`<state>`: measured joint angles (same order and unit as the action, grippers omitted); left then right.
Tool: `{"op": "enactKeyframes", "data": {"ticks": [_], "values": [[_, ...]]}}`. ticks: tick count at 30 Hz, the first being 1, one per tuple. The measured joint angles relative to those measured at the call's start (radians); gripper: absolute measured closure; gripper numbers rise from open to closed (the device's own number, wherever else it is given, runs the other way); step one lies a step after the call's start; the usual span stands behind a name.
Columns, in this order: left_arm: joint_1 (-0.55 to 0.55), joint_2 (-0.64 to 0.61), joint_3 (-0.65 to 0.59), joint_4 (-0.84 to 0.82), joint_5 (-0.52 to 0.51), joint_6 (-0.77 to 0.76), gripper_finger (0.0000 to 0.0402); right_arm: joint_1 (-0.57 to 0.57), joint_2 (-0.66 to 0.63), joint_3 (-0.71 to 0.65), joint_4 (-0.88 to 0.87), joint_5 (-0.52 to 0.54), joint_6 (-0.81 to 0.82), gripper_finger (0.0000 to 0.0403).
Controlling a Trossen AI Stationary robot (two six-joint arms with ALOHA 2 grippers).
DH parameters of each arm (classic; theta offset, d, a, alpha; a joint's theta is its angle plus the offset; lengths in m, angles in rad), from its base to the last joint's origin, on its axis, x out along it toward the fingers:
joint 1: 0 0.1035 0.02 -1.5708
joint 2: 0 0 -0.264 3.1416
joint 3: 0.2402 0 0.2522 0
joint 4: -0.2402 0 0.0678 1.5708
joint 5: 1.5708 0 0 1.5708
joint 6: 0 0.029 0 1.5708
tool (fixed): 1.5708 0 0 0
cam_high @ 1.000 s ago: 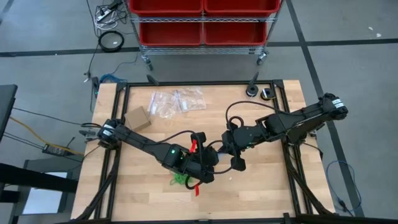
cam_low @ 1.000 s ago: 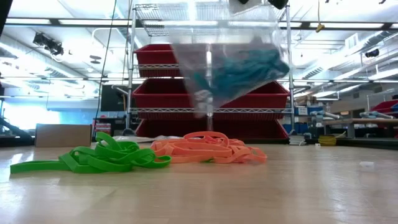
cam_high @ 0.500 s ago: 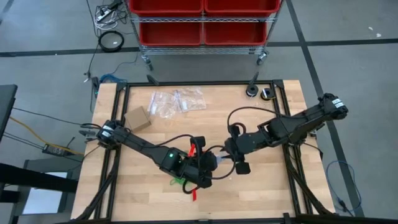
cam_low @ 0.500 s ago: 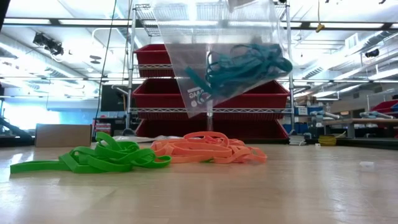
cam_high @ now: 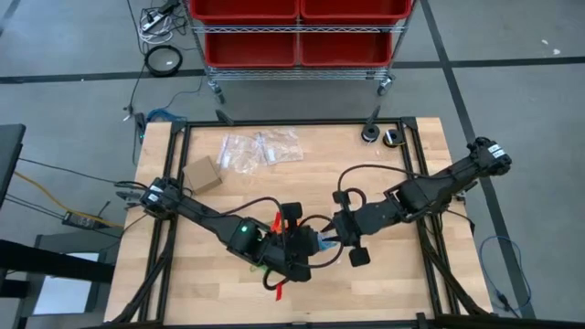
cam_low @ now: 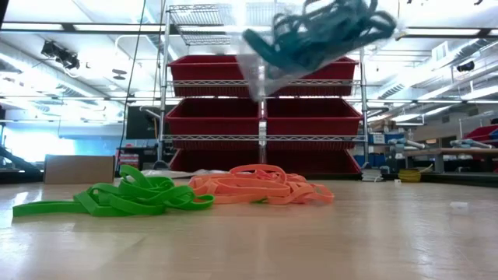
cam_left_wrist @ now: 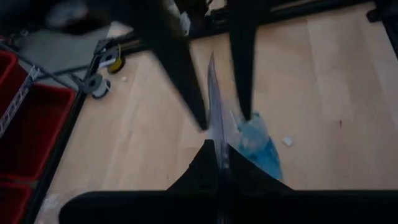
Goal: Sort rubber bands
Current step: Close the transparent zip bag
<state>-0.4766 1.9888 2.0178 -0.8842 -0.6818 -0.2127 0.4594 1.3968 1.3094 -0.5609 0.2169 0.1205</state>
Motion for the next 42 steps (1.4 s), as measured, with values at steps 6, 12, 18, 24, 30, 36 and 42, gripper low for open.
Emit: {"op": "enactKeyframes", "data": {"ticks": [6, 12, 18, 24, 30, 36, 42], "values": [[-0.018, 0.0, 0.0, 0.001, 0.004, -0.006, 0.0401, 0.02, -0.013, 0.0, 0.016, -0.03, -0.012, 0.0365], [-0.024, 0.0, 0.0, 0.012, 0.007, -0.008, 0.0401, 0.03, -0.014, 0.0, 0.042, -0.06, -0.028, 0.0371], [-0.03, 0.0, 0.0, 0.037, 0.036, -0.004, 0.0401, 0.03, -0.013, 0.0, 0.056, -0.06, -0.031, 0.0372], [-0.033, 0.0, 0.0, 0.057, 0.058, -0.001, 0.0401, 0.03, -0.013, 0.0, 0.061, -0.06, -0.039, 0.0372], [-0.037, 0.0, 0.0, 0.057, 0.063, 0.003, 0.0401, 0.03, -0.013, 0.0, 0.061, -0.042, -0.055, 0.0399], [-0.038, 0.0, 0.0, 0.058, 0.075, -0.003, 0.0401, 0.03, -0.012, 0.0, 0.064, -0.033, -0.054, 0.0402], [-0.053, 0.0, 0.0, 0.069, 0.05, -0.032, 0.0368, 0.029, -0.012, 0.0, 0.068, -0.033, -0.044, 0.0403]]}}
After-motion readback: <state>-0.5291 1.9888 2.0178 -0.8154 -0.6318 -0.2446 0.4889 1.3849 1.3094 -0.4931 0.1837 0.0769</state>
